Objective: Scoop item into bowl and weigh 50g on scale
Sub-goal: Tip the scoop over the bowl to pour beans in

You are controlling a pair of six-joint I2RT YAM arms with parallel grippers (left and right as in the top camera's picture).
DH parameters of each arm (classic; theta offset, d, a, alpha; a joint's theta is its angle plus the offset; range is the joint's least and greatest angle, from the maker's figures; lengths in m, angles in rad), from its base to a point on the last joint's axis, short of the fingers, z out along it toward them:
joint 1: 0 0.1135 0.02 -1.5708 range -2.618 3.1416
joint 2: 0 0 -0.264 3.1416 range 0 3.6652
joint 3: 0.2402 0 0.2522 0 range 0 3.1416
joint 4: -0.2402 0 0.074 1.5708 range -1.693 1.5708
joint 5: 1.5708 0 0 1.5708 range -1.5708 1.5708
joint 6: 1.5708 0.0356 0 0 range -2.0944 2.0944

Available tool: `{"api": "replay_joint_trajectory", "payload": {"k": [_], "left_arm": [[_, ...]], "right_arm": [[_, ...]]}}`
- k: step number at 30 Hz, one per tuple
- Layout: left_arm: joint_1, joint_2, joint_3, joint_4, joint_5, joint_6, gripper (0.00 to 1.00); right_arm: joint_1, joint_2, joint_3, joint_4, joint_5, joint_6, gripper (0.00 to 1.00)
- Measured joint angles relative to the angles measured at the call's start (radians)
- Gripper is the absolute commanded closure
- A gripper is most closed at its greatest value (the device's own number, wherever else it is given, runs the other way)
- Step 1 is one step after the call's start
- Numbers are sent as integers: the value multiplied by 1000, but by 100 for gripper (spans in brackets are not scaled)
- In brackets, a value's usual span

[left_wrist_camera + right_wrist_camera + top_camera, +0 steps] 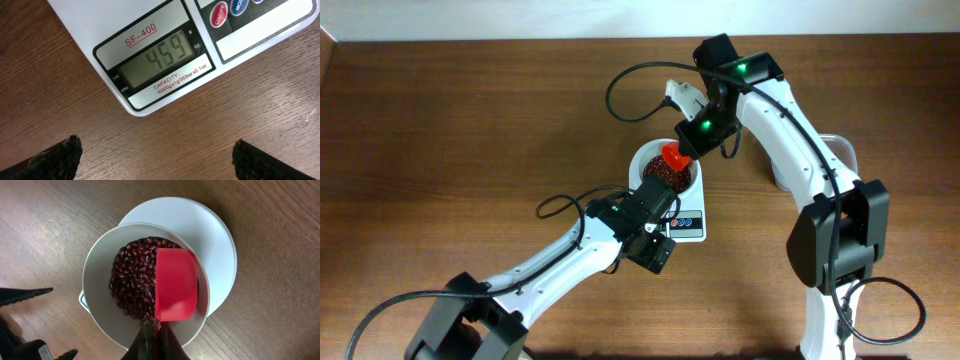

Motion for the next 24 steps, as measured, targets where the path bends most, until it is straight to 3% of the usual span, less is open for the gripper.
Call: {"api": "replay_joint_trajectory", "payload": {"k": [24], "left_arm": [[0,0,0,0,0,0,1]], "right_arm": [[81,0,-2,-19,96,-59,96]]}}
